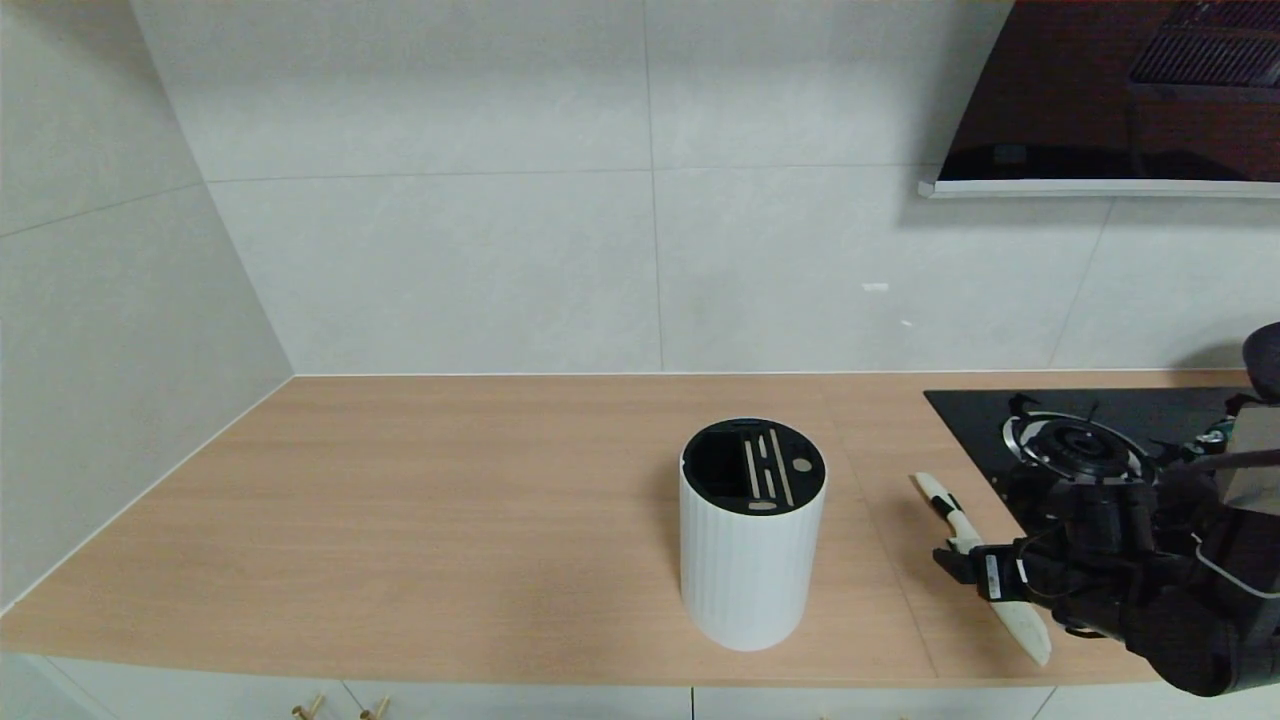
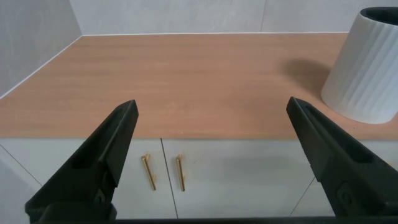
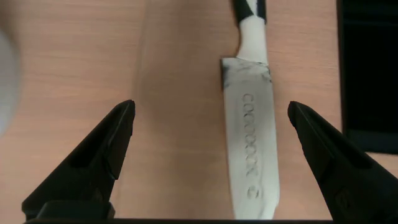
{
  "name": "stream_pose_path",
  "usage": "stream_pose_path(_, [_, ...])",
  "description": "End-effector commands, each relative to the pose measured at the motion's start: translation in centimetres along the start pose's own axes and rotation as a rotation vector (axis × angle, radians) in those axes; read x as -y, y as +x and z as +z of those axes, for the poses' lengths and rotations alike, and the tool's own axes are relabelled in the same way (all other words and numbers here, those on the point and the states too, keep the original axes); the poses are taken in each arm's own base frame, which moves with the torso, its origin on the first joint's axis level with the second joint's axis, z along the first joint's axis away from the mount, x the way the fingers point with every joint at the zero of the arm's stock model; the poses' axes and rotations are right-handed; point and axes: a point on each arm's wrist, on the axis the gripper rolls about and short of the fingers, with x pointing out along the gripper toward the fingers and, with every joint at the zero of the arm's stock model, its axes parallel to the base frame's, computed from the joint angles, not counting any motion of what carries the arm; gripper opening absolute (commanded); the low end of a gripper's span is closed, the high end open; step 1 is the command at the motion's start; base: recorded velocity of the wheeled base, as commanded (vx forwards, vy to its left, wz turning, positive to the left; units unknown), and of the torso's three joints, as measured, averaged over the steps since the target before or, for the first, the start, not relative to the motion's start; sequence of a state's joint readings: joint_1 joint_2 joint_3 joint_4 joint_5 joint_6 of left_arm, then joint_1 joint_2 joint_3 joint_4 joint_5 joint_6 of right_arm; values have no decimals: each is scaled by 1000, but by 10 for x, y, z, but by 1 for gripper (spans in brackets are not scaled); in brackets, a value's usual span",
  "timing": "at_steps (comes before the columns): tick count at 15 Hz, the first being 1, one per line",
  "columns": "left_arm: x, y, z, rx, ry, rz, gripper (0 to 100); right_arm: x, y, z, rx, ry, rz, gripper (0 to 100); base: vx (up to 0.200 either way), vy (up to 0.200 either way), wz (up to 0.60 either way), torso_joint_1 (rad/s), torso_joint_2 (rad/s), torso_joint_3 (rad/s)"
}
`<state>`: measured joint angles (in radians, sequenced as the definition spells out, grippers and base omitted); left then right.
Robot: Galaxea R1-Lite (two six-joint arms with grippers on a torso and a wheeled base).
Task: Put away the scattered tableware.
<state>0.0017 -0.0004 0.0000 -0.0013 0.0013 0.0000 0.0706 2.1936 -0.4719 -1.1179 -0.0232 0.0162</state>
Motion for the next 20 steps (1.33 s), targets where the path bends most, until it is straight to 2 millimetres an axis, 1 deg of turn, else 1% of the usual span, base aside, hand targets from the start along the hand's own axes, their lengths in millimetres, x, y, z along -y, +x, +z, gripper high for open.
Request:
stream_pose_path(1, [0,0,0,0,0,2,100,6,20,-10,-25,11,-17,100,0,0,0,0,0,0])
stream_pose_path(3, [0,0,0,0,0,0,100,9,35,-9,-13,15,-33,100,0,0,0,0,0,0])
stream_pose_path(5, [0,0,0,0,0,2,100,9,45,-11,-14,14,-55,100,0,0,0,0,0,0])
stream_pose_path(8, [0,0,0,0,0,0,100,8,51,-7,8,18,-61,100,0,0,0,0,0,0])
stream_pose_path(17, [0,0,0,0,0,0,100,8,57,-12,-8,12,-88,100,0,0,0,0,0,0])
stream_pose_path(18, [0,0,0,0,0,0,100,8,57,-12,-8,12,-88,0,0,0,0,0,0,0])
stream_pose_path(20, [0,0,0,0,0,0,100,8,58,-13,-9,12,-88,0,0,0,0,0,0,0])
